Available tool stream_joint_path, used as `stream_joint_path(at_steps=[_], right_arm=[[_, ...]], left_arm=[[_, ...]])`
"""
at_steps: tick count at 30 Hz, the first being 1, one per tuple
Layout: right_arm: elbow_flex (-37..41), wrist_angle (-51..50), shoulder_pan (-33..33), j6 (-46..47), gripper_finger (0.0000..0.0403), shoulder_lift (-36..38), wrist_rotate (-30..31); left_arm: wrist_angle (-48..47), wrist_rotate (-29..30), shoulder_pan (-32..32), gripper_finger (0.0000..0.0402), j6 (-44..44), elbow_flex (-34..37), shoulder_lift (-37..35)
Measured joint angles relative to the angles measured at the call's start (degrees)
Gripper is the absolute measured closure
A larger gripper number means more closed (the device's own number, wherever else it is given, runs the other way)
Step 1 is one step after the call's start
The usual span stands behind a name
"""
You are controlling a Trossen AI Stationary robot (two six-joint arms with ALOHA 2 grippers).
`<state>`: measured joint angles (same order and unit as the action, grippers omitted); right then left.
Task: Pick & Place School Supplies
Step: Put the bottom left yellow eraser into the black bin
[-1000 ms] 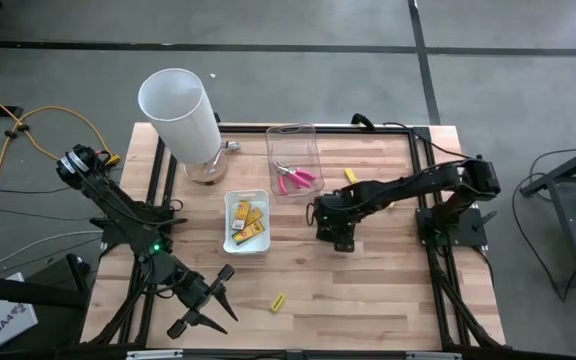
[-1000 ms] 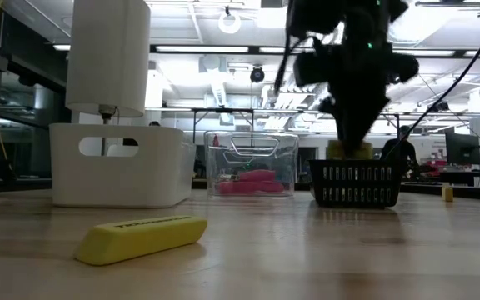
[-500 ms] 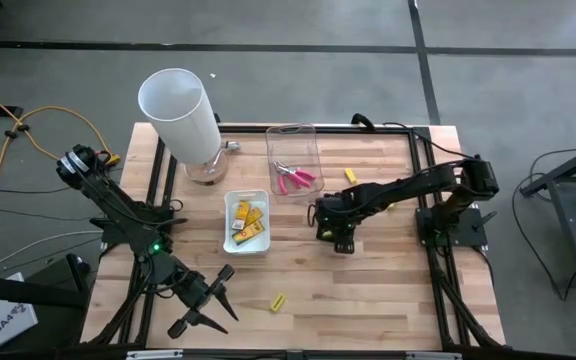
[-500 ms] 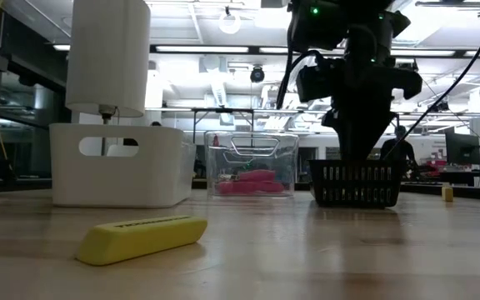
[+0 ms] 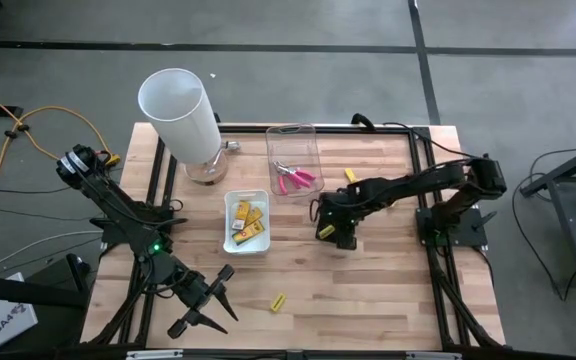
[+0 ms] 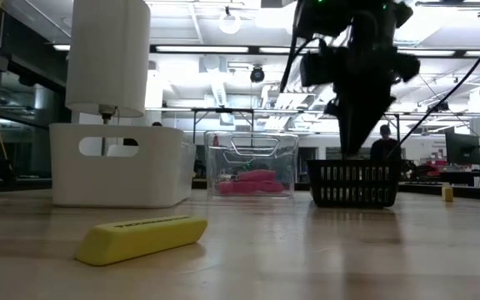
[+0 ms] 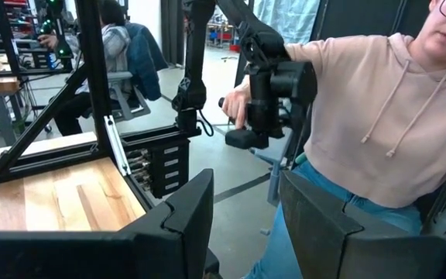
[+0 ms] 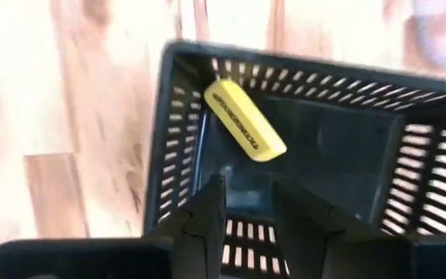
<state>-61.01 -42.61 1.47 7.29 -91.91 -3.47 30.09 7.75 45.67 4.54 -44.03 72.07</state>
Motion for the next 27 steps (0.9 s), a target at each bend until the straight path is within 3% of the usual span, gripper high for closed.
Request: stream_joint_path(at_steps=[9, 15, 27], right_arm=[[-0.1, 6.8, 2.0, 0.0, 0.0309, 6.3, -9.7], [-0.1, 10.0, 8.0, -7.4, 0.0309, 6.2, -11.0], [0.0, 15.4, 16.2, -4.7, 0.0309, 6.1, -4.3]], left_arm=[[0.0, 0.0, 0.0, 0.0255, 0.0, 0.0, 0.0], [0.0, 0.3, 0.0, 0.0255, 0.8, 0.0, 0.4], [0.5, 26.3, 0.6, 0.0255, 17.8, 0.0, 11.9]])
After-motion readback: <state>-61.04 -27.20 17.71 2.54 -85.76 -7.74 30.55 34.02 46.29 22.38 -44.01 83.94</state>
